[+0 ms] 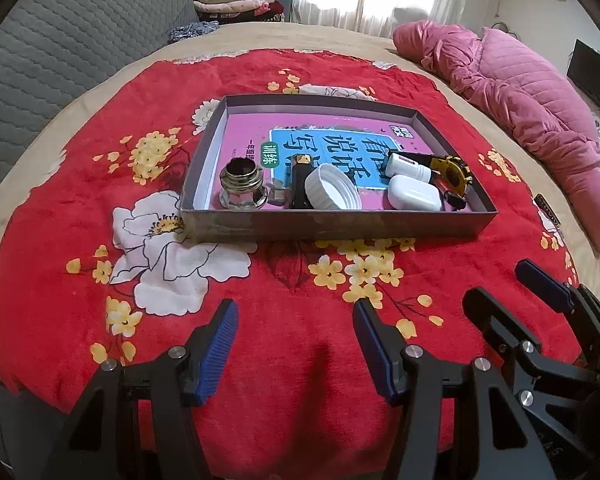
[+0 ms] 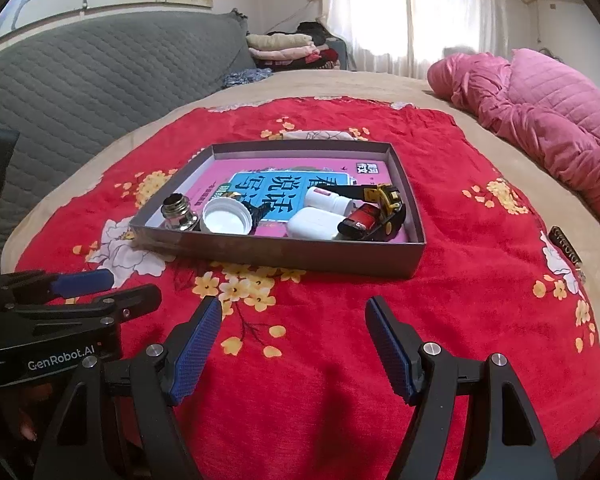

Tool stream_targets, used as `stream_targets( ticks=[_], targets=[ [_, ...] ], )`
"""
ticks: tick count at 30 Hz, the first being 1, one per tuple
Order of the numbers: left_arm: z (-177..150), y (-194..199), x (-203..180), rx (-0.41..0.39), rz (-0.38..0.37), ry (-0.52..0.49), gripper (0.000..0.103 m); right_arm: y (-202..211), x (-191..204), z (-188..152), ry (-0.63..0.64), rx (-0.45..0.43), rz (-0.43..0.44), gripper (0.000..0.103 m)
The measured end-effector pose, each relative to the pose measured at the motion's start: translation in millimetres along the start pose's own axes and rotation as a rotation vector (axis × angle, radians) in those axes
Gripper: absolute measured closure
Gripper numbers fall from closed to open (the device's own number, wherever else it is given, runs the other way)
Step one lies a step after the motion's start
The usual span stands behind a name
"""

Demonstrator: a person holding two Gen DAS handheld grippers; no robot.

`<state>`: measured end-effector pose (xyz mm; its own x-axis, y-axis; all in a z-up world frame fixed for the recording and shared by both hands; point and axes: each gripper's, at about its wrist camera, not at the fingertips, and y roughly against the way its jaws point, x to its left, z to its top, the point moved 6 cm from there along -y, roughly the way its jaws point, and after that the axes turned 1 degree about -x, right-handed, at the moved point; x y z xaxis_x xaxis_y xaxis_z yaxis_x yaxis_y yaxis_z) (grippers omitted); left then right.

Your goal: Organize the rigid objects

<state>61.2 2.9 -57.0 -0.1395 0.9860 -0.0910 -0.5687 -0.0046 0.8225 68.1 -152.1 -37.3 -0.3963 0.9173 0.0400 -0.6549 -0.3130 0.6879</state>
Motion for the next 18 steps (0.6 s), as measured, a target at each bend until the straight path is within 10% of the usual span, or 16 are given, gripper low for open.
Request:
stream_targets(
  ticks=[18],
  targets=[
    [-2.4, -2.3, 0.6, 0.011, 0.016, -0.009, 0.044, 1.1, -1.0, -0.3, -0.001, 0.001, -0.003, 0.027]
  ],
)
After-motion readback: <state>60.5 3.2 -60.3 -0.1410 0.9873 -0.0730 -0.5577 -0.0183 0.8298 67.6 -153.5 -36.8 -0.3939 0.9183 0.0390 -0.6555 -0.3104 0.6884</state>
